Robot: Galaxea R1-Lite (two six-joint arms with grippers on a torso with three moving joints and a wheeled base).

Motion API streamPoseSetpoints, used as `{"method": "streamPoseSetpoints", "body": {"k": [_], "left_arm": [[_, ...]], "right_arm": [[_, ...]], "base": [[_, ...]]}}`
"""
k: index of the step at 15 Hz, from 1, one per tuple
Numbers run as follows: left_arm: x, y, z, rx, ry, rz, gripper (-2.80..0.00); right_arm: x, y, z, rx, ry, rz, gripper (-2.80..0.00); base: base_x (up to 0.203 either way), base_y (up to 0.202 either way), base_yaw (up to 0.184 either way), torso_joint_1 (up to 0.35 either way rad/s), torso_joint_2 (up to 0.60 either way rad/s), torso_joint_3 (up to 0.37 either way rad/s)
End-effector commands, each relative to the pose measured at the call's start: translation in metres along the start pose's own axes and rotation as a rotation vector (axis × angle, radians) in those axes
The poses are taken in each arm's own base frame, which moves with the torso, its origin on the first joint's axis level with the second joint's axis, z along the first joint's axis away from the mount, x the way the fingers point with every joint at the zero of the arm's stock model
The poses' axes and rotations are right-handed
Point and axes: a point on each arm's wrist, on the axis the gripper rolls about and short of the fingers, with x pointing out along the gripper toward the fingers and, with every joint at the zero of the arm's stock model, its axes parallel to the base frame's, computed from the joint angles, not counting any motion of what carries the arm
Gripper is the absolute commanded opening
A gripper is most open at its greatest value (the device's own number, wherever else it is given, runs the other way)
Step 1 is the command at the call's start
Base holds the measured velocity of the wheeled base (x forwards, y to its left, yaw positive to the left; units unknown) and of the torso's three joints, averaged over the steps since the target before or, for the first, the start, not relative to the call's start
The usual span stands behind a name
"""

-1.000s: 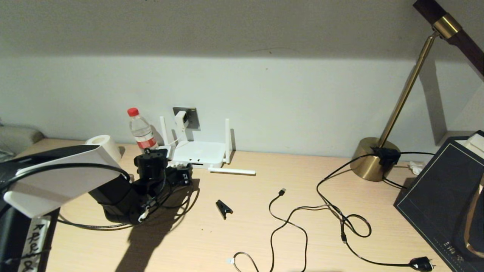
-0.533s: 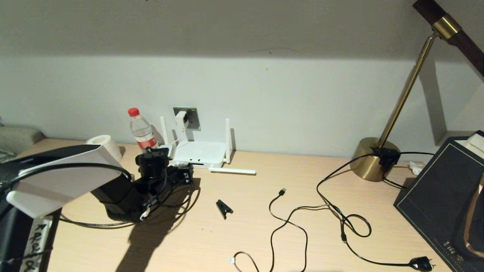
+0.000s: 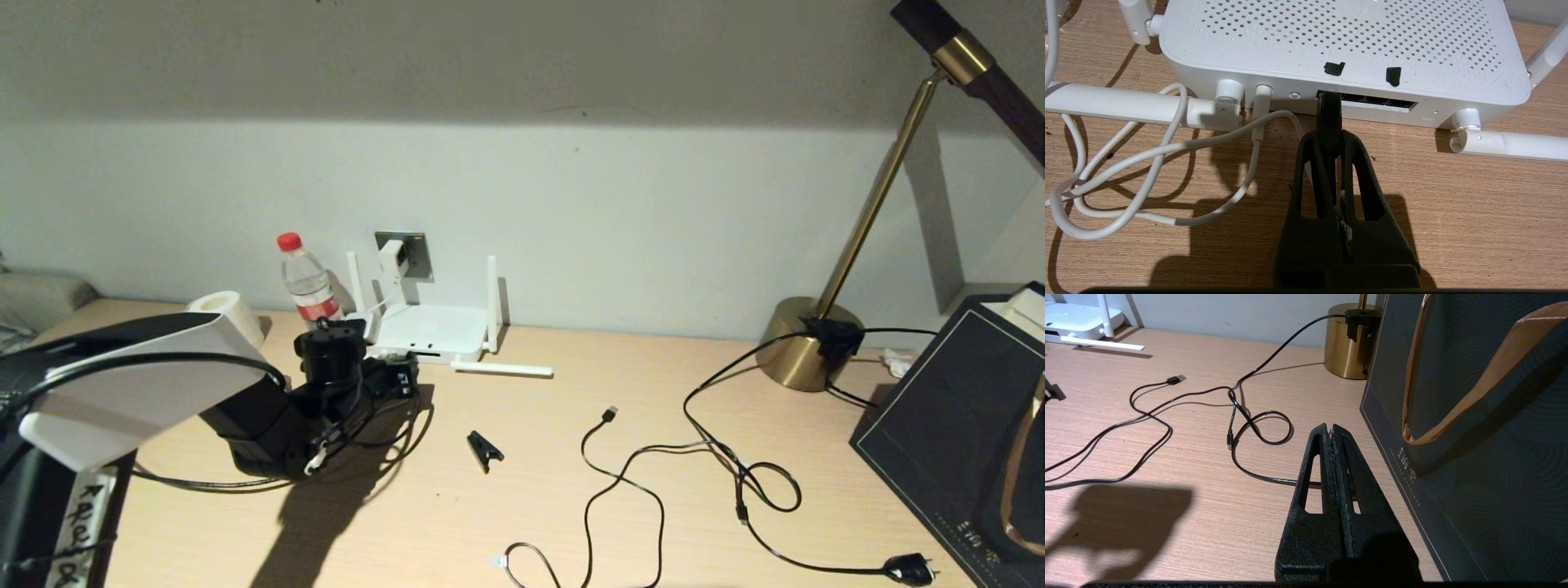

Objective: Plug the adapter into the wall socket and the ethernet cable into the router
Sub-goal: Plug cable into router interface

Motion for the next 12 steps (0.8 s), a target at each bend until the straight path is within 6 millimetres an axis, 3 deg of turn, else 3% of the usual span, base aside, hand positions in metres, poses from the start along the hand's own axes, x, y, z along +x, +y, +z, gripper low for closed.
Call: {"method": "streamPoseSetpoints", "body": {"k": [1,12], "left_arm": [[0.0011,-0.0005,-0.0019,-0.001,-0.002,-0.002,-2.8],[0.0089,0.0028,-0.0051,-0.002,0.003,0.0,-2.8]], "right_arm": [[0.0011,0.0002,-0.0042,0.0,0.016,0.001,-2.8],[0.0011,0.0002,-0.0042,0.0,0.016,0.001,-2.8]], "base": [[0.0,0.0,0.0,0.0,0.0,0.0],[0.0,0.0,0.0,0.0,0.0,0.0]]}}
